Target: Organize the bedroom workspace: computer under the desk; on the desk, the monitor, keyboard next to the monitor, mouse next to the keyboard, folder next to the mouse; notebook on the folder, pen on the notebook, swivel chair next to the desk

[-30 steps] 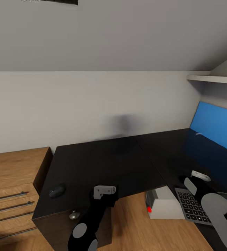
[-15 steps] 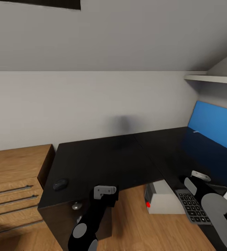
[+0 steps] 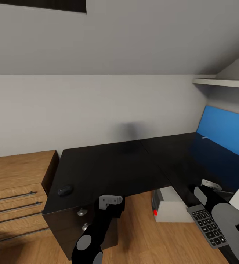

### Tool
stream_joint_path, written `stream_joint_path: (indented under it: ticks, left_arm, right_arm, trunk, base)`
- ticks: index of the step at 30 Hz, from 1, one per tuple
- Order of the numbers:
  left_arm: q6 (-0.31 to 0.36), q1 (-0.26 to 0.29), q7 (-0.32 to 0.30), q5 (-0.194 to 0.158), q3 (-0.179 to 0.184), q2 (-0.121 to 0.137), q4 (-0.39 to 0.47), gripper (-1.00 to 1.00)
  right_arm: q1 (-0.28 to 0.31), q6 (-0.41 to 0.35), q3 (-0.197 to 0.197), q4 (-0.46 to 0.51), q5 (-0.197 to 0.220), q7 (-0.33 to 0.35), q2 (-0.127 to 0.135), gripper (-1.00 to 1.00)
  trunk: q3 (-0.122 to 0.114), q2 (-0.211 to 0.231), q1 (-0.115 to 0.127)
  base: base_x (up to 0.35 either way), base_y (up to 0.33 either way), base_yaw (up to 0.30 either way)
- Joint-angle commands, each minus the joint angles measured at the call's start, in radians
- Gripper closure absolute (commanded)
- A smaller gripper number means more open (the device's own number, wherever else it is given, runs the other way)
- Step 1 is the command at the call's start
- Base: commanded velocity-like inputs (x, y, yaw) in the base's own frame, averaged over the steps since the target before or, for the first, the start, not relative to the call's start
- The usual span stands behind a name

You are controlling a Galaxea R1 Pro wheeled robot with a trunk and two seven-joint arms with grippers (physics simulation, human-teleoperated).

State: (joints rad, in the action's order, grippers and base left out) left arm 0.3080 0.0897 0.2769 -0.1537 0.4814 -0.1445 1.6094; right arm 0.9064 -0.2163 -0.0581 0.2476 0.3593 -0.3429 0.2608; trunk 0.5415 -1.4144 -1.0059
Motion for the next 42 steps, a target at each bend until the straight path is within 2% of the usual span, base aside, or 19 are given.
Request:
stream_joint_path:
  ticks: [1, 16, 27, 30, 33, 34, 35, 37, 40, 42]
  left_arm:
    - [0.003, 0.001, 0.008, -0.01, 0.002, 0.0, 0.001, -1.0]
    - [0.003, 0.001, 0.008, -0.01, 0.002, 0.0, 0.003, -1.0]
    - [0.003, 0.001, 0.008, -0.01, 0.002, 0.0, 0.002, -1.0]
    - [0.004, 0.001, 0.008, -0.01, 0.001, 0.0, 0.002, -1.0]
    - [0.004, 0.001, 0.008, -0.01, 0.001, 0.0, 0.001, -1.0]
    - [0.004, 0.001, 0.008, -0.01, 0.001, 0.0, 0.001, -1.0]
    - [0.004, 0.001, 0.008, -0.01, 0.002, 0.0, 0.0, -1.0]
    - [0.003, 0.001, 0.008, -0.009, 0.001, 0.0, 0.0, -1.0]
    - [0.003, 0.001, 0.008, -0.009, 0.002, 0.0, 0.0, -1.0]
    - [0.003, 0.001, 0.008, -0.009, 0.002, 0.0, -0.001, -1.0]
  right_arm:
    - [0.0, -0.006, -0.005, 0.002, 0.0, -0.002, -0.001, -1.0]
    - [0.0, -0.006, -0.004, 0.0, 0.001, 0.002, -0.002, -1.0]
    - [0.0, 0.005, 0.0, 0.002, -0.005, 0.005, -0.045, -1.0]
    - [0.0, 0.04, 0.001, 0.004, -0.008, 0.003, -0.063, -1.0]
    - [-0.001, 0.103, 0.009, 0.027, -0.032, 0.0, -0.1, -1.0]
    - [-0.003, 0.11, 0.014, 0.042, -0.047, 0.0, -0.111, -1.0]
    - [-0.008, 0.116, 0.021, 0.081, -0.085, -0.005, -0.149, -1.0]
    - [-0.019, 0.119, 0.024, 0.106, -0.127, -0.011, -0.193, -1.0]
    - [-0.03, 0.121, 0.026, 0.117, -0.18, -0.03, -0.227, -1.0]
    - [-0.033, 0.121, 0.027, 0.119, -0.193, -0.039, -0.234, -1.0]
  trunk:
    - [0.001, -0.001, 0.0]
    - [0.001, -0.001, 0.0]
    - [0.001, -0.001, 0.0]
    - [0.001, -0.001, 0.0]
    - [0.001, -0.001, 0.0]
    - [0.001, -0.001, 0.0]
    - [0.001, -0.001, 0.0]
    - [0.001, -0.001, 0.0]
    - [0.001, -0.001, 0.0]
    - [0.001, -0.001, 0.0]
  base:
    - [-0.005, 0.0, 0.0]
    - [0.0, 0.0, 0.0]
    - [-0.006, 0.005, 0.0]
    - [-0.132, 0.12, 0.0]
    - [-0.123, 0.108, 0.0]
    - [-0.046, 0.04, 0.0]
    - [-0.019, 0.016, 0.0]
    - [-0.01, 0.009, 0.0]
    - [-0.004, 0.004, 0.0]
    - [-0.002, 0.002, 0.0]
